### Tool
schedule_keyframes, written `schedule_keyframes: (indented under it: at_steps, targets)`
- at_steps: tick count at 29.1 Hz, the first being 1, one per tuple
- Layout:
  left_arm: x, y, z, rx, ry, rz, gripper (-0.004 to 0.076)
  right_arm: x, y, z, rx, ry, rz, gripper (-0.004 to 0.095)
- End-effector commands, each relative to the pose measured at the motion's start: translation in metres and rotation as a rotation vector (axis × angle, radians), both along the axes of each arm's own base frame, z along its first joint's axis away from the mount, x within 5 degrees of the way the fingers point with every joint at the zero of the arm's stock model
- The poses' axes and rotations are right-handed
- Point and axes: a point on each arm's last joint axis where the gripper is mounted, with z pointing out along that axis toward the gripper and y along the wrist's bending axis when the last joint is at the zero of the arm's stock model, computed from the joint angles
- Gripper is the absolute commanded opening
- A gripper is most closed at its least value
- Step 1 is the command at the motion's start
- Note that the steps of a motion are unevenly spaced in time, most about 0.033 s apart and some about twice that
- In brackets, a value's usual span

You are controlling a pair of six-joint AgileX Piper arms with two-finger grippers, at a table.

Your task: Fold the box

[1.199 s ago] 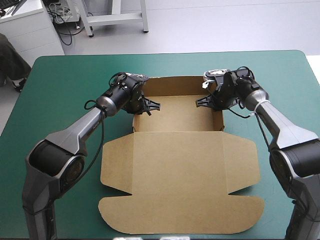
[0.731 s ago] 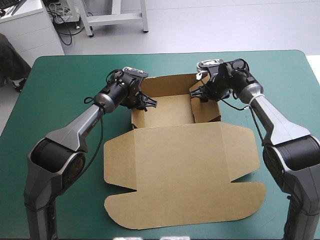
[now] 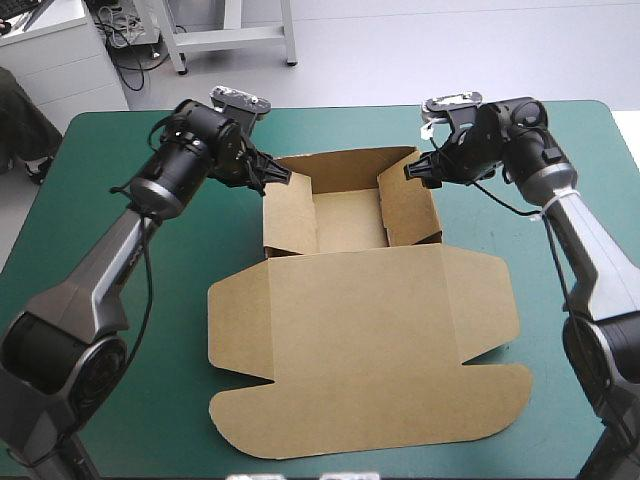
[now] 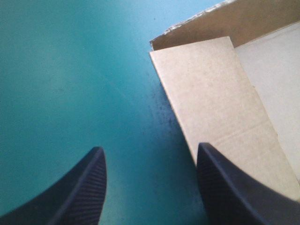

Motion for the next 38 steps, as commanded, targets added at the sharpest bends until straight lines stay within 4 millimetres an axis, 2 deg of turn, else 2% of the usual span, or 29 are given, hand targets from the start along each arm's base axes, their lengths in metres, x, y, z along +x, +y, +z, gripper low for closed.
schedule_keyframes:
  at_steps: [1,3,6,7,9,14,18,19,22,27,30,34,38]
  targets:
    - [-0.039,0.022,0.054,-0.002,-0.074,-0.013,0.0316,-0.022,-0.009,0.042,0.043,-0.084,0.032,0.0591]
    - [-0.054,0.026,0.064,-0.037,-0.080,-0.046,0.0207,-0.024,-0.010,0.042,0.041,-0.065,0.037,0.0590]
    - [-0.079,0.032,0.067,-0.067,-0.059,-0.102,0.0029,-0.024,-0.007,0.040,0.066,-0.047,0.064,0.0590]
    - [-0.092,0.037,0.061,-0.072,-0.028,-0.117,-0.0029,-0.022,-0.004,0.037,0.092,-0.042,0.080,0.0591]
    - [-0.103,0.042,0.057,-0.070,-0.010,-0.119,-0.0033,-0.017,-0.001,0.032,0.105,-0.040,0.090,0.0590]
    - [-0.135,0.060,0.027,-0.027,0.066,-0.115,-0.0032,-0.002,0.003,0.011,0.097,-0.002,0.106,0.0590]
    - [-0.161,0.072,-0.001,-0.036,0.075,-0.118,-0.0032,0.012,0.006,-0.014,0.087,0.054,0.101,0.0590]
    - [-0.168,0.075,-0.002,-0.049,0.053,-0.117,-0.0032,0.016,0.007,-0.020,0.085,0.065,0.099,0.0590]
    - [-0.185,0.084,-0.032,-0.045,0.058,-0.124,-0.0032,0.025,0.009,-0.034,0.083,0.078,0.094,0.0590]
    - [-0.207,0.095,-0.073,-0.028,0.131,-0.101,-0.0032,0.035,0.010,-0.041,0.089,0.034,0.081,0.0571]
    - [-0.215,0.100,-0.092,-0.012,0.168,-0.099,-0.0032,0.036,0.011,-0.041,0.096,0.022,0.078,0.0511]
    - [-0.222,0.103,-0.105,-0.018,0.202,-0.060,-0.0032,0.038,0.011,-0.048,0.093,0.048,0.077,0.0409]
    - [-0.225,0.104,-0.103,-0.049,0.170,-0.039,-0.0032,0.040,0.012,-0.055,0.099,0.072,0.077,0.0323]
